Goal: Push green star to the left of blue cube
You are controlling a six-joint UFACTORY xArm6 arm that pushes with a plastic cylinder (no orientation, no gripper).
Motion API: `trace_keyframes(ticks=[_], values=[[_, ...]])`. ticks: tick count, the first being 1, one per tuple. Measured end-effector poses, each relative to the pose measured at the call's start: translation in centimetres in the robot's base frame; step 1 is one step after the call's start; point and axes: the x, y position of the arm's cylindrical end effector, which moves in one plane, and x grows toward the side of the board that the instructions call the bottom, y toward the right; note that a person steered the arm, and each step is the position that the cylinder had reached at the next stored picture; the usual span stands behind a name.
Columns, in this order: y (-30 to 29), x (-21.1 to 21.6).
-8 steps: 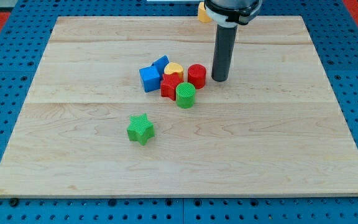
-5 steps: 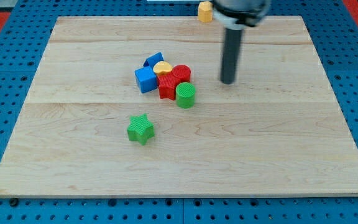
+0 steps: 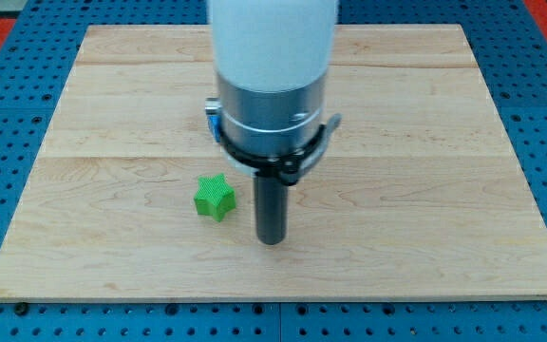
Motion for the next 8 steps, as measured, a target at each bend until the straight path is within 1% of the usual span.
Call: trace_keyframes(ticks=[1,2,3,4,5,6,8], values=[[-3.1,-1.4],[-4.2,-5.4],[-6.6,-7.9],[-9.0,-8.2],[-10.1,-6.5],[-12.7,-6.5],[-14.5,-13.1]])
